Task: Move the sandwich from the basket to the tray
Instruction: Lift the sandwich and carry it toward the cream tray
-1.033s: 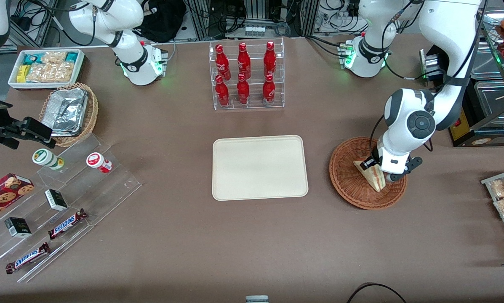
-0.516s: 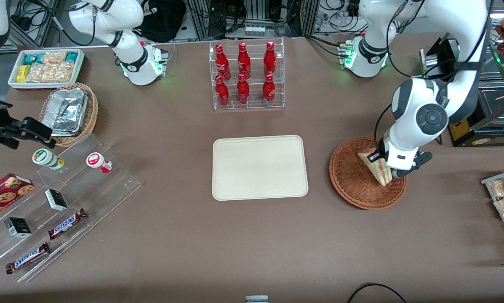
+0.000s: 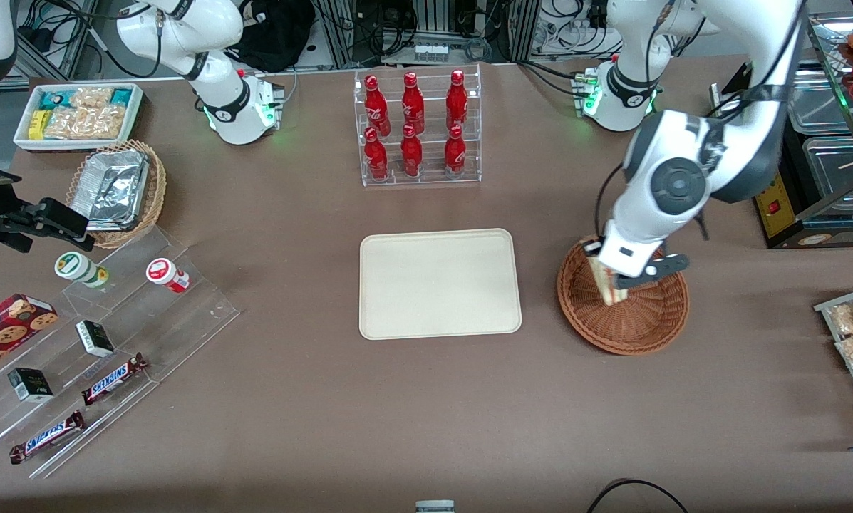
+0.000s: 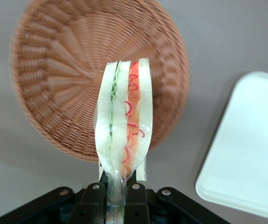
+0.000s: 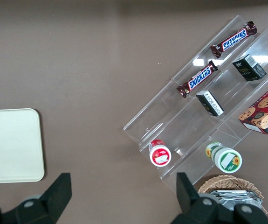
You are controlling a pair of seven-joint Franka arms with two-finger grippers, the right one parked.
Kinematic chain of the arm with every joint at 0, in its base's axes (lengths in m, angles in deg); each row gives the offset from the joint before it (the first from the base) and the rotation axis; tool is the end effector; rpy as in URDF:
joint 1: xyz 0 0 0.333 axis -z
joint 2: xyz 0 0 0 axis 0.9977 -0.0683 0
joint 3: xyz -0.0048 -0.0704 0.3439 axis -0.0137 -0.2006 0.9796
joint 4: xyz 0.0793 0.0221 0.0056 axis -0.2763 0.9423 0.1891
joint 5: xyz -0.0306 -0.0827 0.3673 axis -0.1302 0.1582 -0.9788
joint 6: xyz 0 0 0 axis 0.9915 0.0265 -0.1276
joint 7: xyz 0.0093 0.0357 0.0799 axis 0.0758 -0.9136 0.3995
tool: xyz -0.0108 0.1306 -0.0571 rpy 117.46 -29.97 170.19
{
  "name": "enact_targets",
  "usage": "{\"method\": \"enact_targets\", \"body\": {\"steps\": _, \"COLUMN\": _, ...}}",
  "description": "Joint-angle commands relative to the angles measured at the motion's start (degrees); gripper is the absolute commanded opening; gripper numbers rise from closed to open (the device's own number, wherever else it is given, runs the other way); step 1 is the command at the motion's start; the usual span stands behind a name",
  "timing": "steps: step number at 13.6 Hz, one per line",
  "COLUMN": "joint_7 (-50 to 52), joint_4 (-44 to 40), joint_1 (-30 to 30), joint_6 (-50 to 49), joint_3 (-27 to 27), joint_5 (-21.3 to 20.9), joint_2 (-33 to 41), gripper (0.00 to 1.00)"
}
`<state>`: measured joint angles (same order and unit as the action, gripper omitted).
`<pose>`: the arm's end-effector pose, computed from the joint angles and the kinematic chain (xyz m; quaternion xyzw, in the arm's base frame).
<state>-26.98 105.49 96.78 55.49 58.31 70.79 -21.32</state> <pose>0.5122 -0.2028 0.3729 -0.9879 -0.1203 0.0795 0.0563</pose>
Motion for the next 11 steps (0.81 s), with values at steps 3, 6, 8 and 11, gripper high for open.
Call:
{"method": "enact_targets", "body": {"steps": 3, "joint_7": -0.82, "joint_4": -10.01, "joint_1": 8.36, "joint_6": -1.6, "joint_3": 0.47, "joint_5": 0.9, "joint_2": -9.95, "gripper": 0.1}}
{"method": "enact_targets", "body": {"steps": 6, "joint_7": 2.59, "joint_4": -15.63, "joint_1": 12.84, "joint_6": -1.52, "joint_3": 0.47, "joint_5": 2.3, "joint_2": -14.78, "gripper": 0.1}}
{"method": "enact_targets", "body": {"steps": 8, "joint_7": 6.29, "joint_4": -18.45, "joint_1": 16.19, "joint_6": -0.99, "joint_3": 0.47, "joint_5": 2.93, "joint_2": -17.86, "gripper": 0.11}}
{"method": "enact_targets", "body": {"steps": 11, "joint_7": 14.1, "joint_4": -25.12, "joint_1": 21.1, "joint_6": -0.99, "joint_3": 0.56, "joint_5": 2.75, "joint_2": -23.57, "gripper": 0.11}}
